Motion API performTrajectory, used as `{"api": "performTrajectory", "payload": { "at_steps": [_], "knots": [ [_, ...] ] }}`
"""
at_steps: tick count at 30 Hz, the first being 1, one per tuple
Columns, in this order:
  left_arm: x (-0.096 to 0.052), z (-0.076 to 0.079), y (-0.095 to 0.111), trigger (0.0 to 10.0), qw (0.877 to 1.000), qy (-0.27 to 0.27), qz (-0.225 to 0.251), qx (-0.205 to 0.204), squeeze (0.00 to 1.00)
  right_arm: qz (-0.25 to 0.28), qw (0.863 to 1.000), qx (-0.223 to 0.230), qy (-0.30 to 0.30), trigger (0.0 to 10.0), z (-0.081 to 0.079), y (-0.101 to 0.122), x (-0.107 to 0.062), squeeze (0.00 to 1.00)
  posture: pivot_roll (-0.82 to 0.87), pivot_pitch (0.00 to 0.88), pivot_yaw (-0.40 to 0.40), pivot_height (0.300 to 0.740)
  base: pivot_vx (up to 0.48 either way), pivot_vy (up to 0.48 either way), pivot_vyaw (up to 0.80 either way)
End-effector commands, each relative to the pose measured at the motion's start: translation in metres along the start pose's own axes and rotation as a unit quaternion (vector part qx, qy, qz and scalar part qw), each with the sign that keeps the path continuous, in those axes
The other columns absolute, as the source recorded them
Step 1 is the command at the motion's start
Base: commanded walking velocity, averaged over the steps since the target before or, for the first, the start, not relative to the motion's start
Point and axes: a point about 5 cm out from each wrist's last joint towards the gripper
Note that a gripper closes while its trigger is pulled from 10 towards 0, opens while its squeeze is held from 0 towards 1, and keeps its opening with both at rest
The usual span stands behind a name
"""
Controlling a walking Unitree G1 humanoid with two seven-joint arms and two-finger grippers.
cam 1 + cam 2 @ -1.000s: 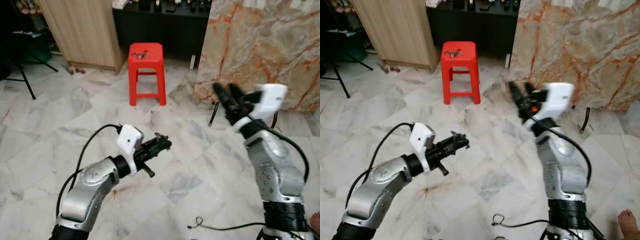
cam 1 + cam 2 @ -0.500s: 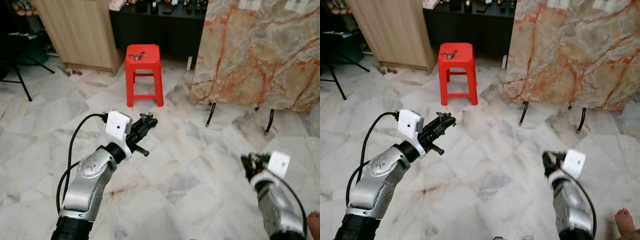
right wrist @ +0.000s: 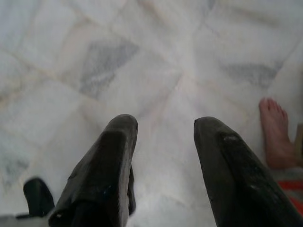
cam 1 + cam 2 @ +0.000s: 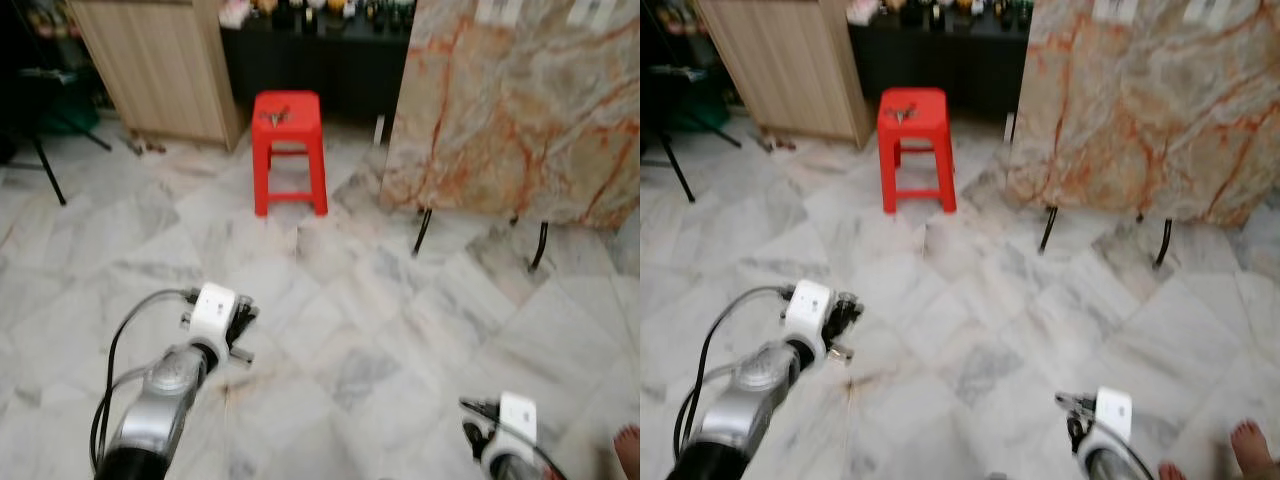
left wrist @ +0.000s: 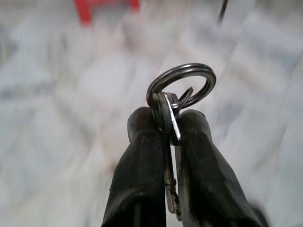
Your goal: Hang keys on a hook
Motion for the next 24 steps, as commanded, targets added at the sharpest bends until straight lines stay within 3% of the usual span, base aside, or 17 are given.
{"api": "performTrajectory", "payload": {
  "at_steps": [1, 2, 3, 5, 10, 11, 12, 14, 16, 18, 19, 20, 21, 22, 23, 24],
  "knots": [
    [-0.001, 0.006, -0.022, 10.0, 0.999, -0.004, -0.042, 0.017, 0.0, -0.013, 1.0, -0.007, -0.005, 10.0, 0.001, -0.009, -0.001, 0.0, -0.12, 0.099, -0.039, 0.727, 0.0, 0.0, 0.0],
    [-0.001, 0.01, -0.033, 10.0, 0.998, -0.009, -0.061, 0.014, 0.0, -0.018, 1.0, -0.009, -0.005, 10.0, 0.001, -0.012, -0.002, 0.0, -0.12, 0.099, -0.037, 0.727, 0.0, 0.0, 0.0],
    [-0.005, 0.017, -0.058, 10.0, 0.994, -0.009, -0.107, 0.007, 0.0, -0.032, 0.999, -0.023, -0.003, 10.0, -0.001, -0.02, -0.003, 0.0, -0.13, 0.101, -0.037, 0.727, 0.0, 0.0, 0.0],
    [-0.007, 0.021, -0.069, 10.0, 0.992, -0.008, -0.127, 0.014, 0.0, -0.039, 0.999, -0.033, -0.003, 10.0, -0.001, -0.023, -0.003, 0.0, -0.13, 0.103, -0.039, 0.727, 0.0, 0.0, 0.0],
    [-0.006, 0.024, -0.07, 10.0, 0.991, -0.011, -0.122, 0.054, 0.0, -0.032, 0.998, -0.052, -0.007, 10.0, 0.0, -0.023, -0.003, 0.0, -0.12, 0.109, -0.045, 0.727, 0.0, 0.0, 0.0],
    [-0.004, 0.023, -0.063, 10.0, 0.992, -0.01, -0.109, 0.068, 0.0, -0.005, 0.999, -0.046, -0.001, 10.0, -0.003, -0.011, -0.001, 0.0, -0.12, 0.109, -0.046, 0.727, 0.0, 0.0, 0.0],
    [0.001, 0.019, -0.049, 10.0, 0.992, -0.009, -0.081, 0.097, 0.0, 0.056, 0.998, -0.029, 0.017, 10.0, -0.007, 0.019, 0.002, 0.0, -0.12, 0.111, -0.048, 0.727, 0.0, 0.0, 0.0],
    [0.004, 0.015, -0.038, 10.0, 0.992, -0.004, -0.06, 0.112, 0.0, 0.104, 0.994, -0.016, 0.04, 10.0, -0.011, 0.043, 0.003, 0.0, -0.12, 0.11, -0.049, 0.727, 0.0, 0.0, 0.0],
    [0.009, 0.007, -0.02, 10.0, 0.992, 0.012, -0.034, 0.122, 0.0, 0.185, 0.98, -0.014, 0.078, 10.0, -0.018, 0.084, 0.0, 0.0, -0.13, 0.108, -0.049, 0.727, 0.0, 0.0, 0.0],
    [0.011, 0.005, -0.016, 10.0, 0.992, 0.016, -0.028, 0.124, 0.0, 0.206, 0.974, -0.012, 0.089, 10.0, -0.02, 0.095, -0.001, 0.0, -0.13, 0.108, -0.049, 0.727, 0.0, 0.0, 0.0],
    [0.014, -0.002, 0.0, 10.0, 0.991, 0.022, -0.01, 0.13, 0.0, 0.28, 0.951, -0.016, 0.13, 10.0, -0.03, 0.134, -0.012, 0.0, -0.14, 0.106, -0.047, 0.727, 0.0, 0.0, 0.0],
    [0.014, -0.002, 0.0, 10.0, 0.991, 0.022, -0.01, 0.13, 0.0, 0.28, 0.951, -0.016, 0.13, 10.0, -0.03, 0.134, -0.012, 0.0, -0.14, 0.106, -0.047, 0.727, 0.0, 0.0, 0.0],
    [0.015, -0.004, 0.009, 10.0, 0.991, 0.024, 0.001, 0.133, 0.0, 0.313, 0.937, -0.021, 0.152, 10.0, -0.036, 0.151, -0.019, 0.0, -0.15, 0.105, -0.047, 0.727, 0.0, 0.0, 0.0],
    [0.017, -0.006, 0.027, 10.0, 0.989, 0.024, 0.029, 0.141, 0.0, 0.359, 0.908, -0.039, 0.213, 10.0, -0.054, 0.177, -0.034, 0.0, -0.15, 0.103, -0.047, 0.727, 0.0, 0.0, 0.0],
    [0.017, -0.006, 0.027, 10.0, 0.989, 0.024, 0.029, 0.141, 0.0, 0.359, 0.908, -0.039, 0.213, 10.0, -0.054, 0.177, -0.034, 0.0, -0.15, 0.103, -0.047, 0.727, 0.0, 0.0, 0.0],
    [0.018, -0.006, 0.043, 10.0, 0.985, 0.023, 0.058, 0.16, 0.0, 0.376, 0.874, -0.063, 0.3, 10.0, -0.076, 0.189, -0.051, 0.0, -0.15, 0.101, -0.046, 0.727, 0.0, 0.0, 0.0]
  ]
}}
Point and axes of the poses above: a point about 5 cm out from each wrist's last joint towards the gripper, its own x axis pointing out of the wrist towards the gripper, its own y axis along the axis of the wrist's last joint, z = x × y, and after that the axes turned 8 degrees about x, right-handed
